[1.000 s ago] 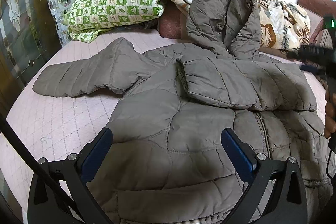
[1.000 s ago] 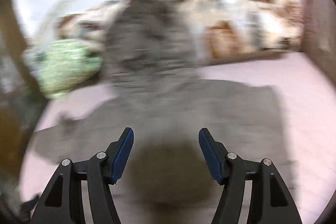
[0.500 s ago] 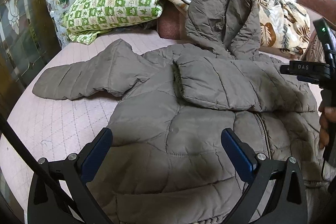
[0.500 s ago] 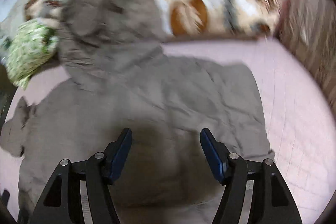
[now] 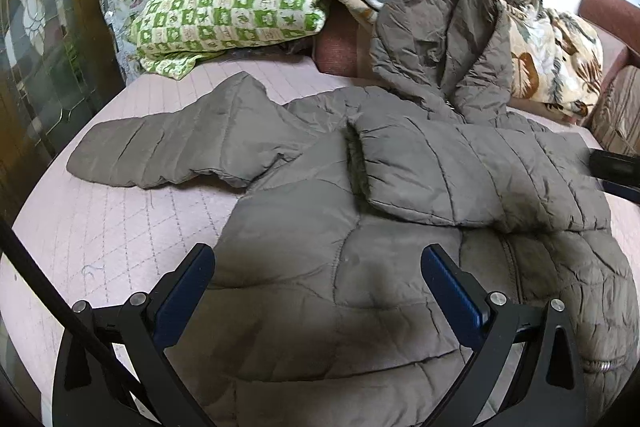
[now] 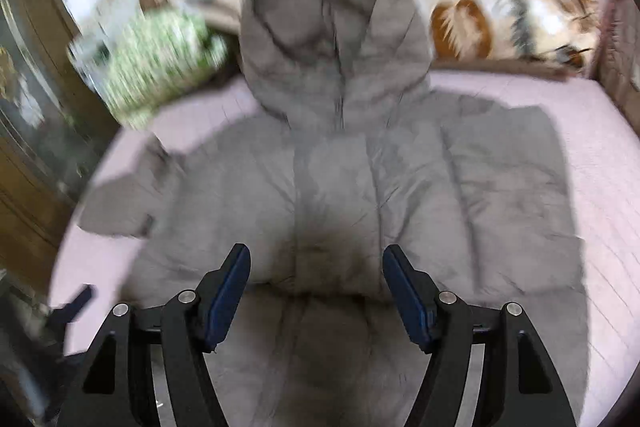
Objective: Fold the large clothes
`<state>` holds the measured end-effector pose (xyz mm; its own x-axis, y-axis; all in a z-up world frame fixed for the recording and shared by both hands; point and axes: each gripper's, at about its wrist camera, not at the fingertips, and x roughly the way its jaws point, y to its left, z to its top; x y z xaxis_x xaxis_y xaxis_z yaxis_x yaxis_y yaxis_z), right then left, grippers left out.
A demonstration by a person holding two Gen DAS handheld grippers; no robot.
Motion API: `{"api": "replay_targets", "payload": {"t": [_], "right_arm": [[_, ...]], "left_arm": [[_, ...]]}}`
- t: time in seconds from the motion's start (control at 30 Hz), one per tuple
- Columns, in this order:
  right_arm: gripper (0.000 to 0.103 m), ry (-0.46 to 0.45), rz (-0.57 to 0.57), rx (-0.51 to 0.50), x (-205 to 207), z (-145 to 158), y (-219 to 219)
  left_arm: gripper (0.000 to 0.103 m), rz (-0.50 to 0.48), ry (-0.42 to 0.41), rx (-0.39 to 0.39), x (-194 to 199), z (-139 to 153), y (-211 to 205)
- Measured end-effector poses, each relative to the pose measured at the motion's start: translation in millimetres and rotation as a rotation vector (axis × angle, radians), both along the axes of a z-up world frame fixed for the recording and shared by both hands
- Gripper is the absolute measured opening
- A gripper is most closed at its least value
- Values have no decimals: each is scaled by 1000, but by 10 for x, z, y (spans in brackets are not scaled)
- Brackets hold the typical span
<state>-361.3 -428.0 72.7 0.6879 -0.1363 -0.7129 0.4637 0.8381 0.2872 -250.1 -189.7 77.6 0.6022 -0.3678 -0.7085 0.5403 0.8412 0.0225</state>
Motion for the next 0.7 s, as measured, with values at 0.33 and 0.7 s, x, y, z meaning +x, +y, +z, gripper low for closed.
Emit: {"api": "replay_targets", "payload": {"t": [0.33,0.7], "right_arm": [[76,-23,22,-70,-610,-18,298],[76,-18,27,-7,-318,-101,188]], "left_arm": [[103,52,-26,2,67,39,199],[103,177,16,-38,428,316,1104]]}}
